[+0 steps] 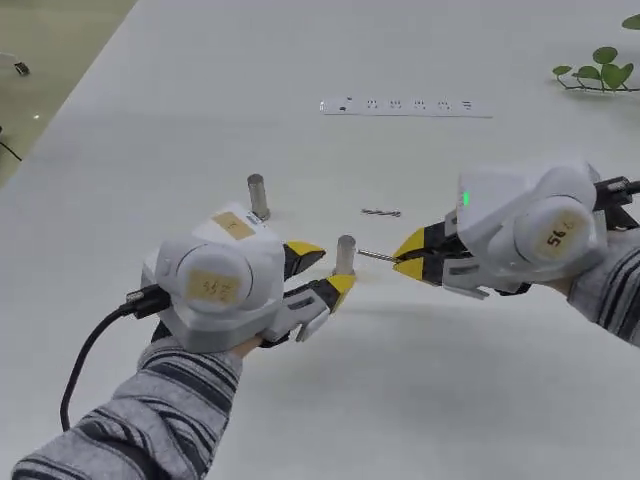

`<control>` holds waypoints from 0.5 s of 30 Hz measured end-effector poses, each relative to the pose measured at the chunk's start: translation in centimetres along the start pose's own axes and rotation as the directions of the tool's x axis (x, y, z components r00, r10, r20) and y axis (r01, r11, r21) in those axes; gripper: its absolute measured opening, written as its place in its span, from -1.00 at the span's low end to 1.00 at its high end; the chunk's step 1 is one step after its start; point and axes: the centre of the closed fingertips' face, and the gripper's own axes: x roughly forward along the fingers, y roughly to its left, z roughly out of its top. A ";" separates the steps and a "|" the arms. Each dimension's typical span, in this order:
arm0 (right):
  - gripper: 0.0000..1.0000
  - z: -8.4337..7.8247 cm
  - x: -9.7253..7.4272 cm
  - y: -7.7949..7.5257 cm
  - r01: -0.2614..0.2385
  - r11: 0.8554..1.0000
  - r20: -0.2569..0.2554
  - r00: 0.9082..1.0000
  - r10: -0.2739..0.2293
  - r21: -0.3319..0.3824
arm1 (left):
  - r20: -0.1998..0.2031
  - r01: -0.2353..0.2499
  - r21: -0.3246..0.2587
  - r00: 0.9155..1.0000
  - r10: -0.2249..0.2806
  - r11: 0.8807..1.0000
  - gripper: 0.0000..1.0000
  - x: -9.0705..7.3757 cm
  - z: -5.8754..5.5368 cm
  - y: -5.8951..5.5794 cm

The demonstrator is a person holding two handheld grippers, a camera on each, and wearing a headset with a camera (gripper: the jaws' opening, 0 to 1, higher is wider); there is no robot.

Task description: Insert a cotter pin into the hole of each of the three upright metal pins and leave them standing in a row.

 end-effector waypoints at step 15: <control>-1.00 -2.4 2.3 -1.4 0.009 0.998 -0.063 0.998 -0.005 0.055 | -0.032 -0.091 -0.090 0.996 0.088 0.992 -0.45 2.7 -1.9 1.5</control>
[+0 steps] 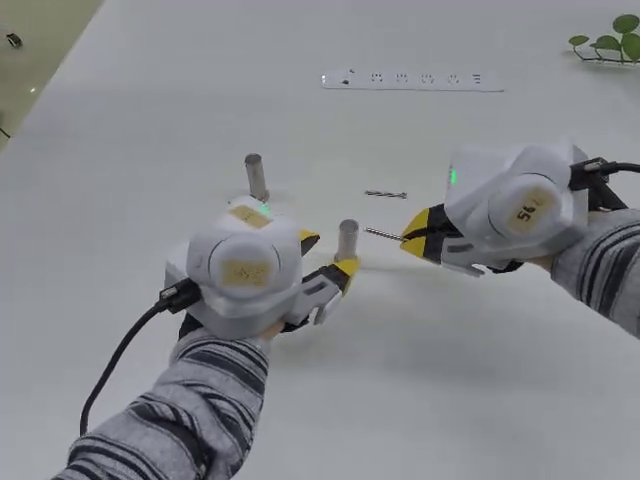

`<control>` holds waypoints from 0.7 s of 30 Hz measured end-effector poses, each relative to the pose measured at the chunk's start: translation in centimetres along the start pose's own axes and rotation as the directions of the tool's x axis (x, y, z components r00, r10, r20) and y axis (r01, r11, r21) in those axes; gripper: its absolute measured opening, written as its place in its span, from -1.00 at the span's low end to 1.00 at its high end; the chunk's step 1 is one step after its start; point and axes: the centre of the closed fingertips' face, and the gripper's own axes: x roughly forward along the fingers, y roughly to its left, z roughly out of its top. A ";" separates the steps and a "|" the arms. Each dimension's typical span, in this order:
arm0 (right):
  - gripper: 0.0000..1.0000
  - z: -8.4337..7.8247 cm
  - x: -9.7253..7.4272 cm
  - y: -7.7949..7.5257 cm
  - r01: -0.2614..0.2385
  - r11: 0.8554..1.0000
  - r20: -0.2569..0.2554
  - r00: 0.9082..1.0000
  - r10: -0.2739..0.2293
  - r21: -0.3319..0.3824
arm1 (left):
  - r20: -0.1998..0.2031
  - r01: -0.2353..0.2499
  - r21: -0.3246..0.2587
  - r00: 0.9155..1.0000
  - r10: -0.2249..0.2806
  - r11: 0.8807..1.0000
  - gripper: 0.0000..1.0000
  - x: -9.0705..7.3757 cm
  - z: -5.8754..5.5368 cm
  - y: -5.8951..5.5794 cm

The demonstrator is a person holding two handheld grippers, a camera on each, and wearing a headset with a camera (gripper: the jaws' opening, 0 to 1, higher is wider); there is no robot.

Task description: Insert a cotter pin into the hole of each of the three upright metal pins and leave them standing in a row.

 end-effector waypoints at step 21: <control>-1.00 -0.3 1.3 0.1 -0.036 0.999 -0.021 0.999 0.036 -0.030 | -0.034 -0.021 -0.071 0.999 0.018 0.997 -0.60 3.2 -1.2 0.3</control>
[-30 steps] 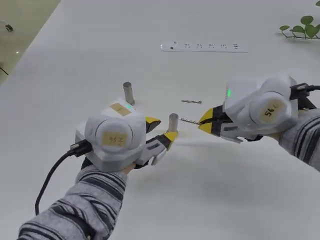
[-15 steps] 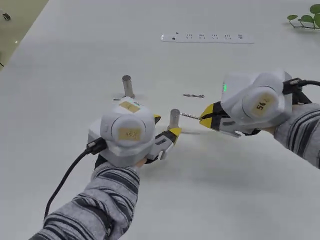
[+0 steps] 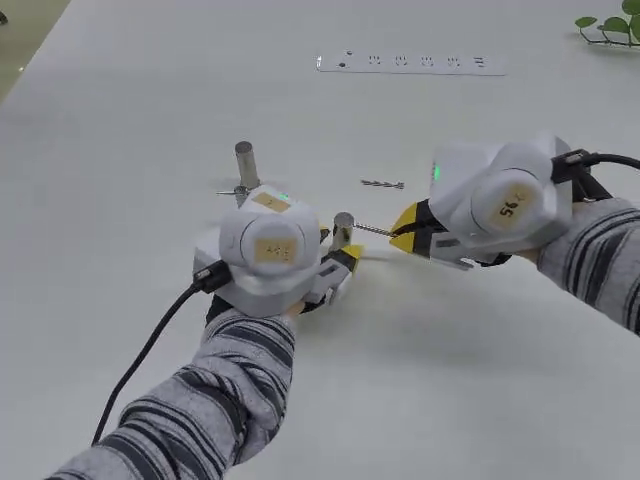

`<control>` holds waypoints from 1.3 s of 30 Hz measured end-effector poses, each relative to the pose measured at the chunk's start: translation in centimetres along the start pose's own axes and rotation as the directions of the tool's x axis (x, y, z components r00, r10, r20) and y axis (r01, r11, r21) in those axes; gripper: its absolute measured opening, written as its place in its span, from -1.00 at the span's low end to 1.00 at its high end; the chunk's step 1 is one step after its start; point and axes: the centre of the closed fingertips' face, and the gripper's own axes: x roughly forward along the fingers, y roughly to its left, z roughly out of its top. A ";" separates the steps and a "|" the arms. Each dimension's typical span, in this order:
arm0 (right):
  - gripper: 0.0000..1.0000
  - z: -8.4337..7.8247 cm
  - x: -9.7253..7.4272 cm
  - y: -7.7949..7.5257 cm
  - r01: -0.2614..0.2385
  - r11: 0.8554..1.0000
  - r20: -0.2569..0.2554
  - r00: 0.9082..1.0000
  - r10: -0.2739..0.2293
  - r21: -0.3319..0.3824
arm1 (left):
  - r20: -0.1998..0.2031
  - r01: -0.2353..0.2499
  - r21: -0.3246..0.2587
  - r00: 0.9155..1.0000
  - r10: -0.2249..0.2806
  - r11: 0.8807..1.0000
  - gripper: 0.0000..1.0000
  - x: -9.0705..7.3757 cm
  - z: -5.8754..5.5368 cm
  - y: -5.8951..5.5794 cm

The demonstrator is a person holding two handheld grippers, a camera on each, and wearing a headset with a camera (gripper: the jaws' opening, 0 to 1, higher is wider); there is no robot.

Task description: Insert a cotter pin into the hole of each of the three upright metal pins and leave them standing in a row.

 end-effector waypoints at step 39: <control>-1.00 1.1 -1.3 0.1 -0.001 0.998 -0.011 1.000 0.000 -0.065 | -0.011 0.003 0.067 1.000 -0.002 0.998 -0.81 0.4 -0.5 0.0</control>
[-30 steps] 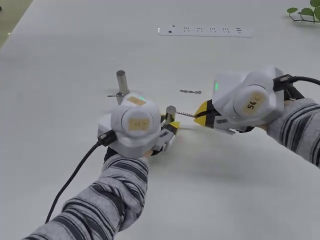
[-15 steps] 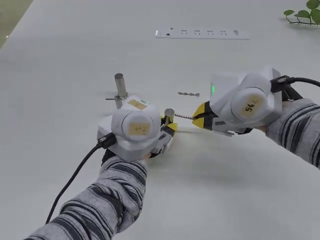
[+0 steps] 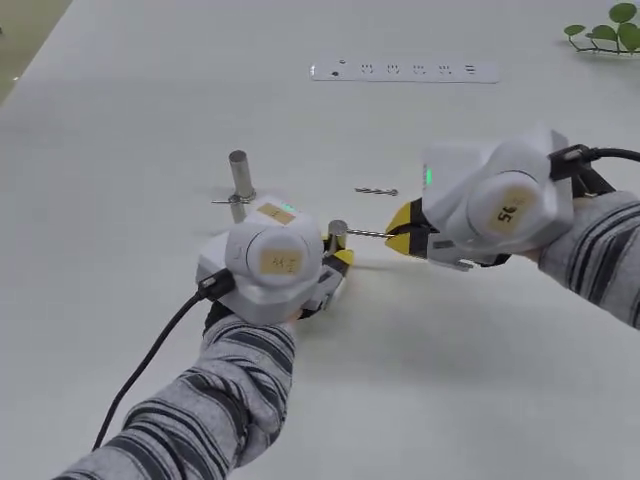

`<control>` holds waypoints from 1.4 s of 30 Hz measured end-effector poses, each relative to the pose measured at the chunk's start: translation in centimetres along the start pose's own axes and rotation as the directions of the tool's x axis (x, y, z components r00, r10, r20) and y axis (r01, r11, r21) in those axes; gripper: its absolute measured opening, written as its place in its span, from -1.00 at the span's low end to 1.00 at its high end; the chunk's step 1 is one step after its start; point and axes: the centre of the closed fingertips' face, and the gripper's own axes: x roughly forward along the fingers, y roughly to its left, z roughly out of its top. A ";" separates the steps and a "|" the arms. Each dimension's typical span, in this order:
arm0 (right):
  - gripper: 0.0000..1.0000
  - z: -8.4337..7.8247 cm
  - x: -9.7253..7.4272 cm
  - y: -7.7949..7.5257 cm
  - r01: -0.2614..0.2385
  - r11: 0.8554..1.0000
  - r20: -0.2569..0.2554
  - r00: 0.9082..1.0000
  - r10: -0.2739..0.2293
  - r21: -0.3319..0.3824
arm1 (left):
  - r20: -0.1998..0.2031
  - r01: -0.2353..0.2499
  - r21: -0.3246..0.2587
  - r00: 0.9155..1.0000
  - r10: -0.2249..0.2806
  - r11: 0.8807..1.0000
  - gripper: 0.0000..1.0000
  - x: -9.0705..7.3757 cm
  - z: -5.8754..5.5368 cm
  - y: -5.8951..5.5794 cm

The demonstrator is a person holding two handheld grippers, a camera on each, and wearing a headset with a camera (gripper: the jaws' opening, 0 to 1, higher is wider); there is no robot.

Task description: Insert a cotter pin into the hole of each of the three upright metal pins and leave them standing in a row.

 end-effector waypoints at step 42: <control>-1.00 2.0 1.6 -0.1 -0.029 0.999 0.076 0.997 0.026 0.045 | 0.008 -0.066 -0.011 0.998 0.066 0.998 -0.81 0.1 0.0 0.1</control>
